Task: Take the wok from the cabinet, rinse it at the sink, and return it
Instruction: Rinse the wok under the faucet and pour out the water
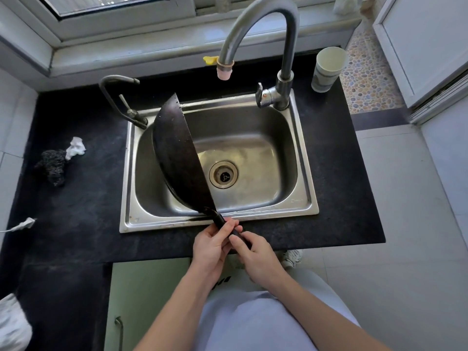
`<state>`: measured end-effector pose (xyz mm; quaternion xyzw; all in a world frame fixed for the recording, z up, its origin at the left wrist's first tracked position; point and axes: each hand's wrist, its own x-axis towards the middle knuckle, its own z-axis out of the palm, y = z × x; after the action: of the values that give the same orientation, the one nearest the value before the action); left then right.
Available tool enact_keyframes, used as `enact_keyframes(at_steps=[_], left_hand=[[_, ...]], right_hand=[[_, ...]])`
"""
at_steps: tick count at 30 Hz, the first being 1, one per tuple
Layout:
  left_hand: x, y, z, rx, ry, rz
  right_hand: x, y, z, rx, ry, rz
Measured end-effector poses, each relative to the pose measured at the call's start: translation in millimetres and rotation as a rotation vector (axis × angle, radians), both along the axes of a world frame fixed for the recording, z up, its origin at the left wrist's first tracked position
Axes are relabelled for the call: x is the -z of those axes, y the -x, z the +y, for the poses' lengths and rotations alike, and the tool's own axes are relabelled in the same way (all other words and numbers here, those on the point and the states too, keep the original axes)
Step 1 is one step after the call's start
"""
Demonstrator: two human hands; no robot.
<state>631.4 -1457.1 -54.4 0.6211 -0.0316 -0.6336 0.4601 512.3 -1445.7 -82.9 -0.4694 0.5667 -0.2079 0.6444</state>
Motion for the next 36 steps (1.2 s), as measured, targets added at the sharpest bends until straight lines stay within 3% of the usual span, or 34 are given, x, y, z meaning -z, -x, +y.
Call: enact_keyframes(at_steps=[36], left_hand=[[11, -19, 1, 0.122, -0.015, -0.036]], right_hand=[[2, -14, 7, 0.077, 0.016, -0.017]])
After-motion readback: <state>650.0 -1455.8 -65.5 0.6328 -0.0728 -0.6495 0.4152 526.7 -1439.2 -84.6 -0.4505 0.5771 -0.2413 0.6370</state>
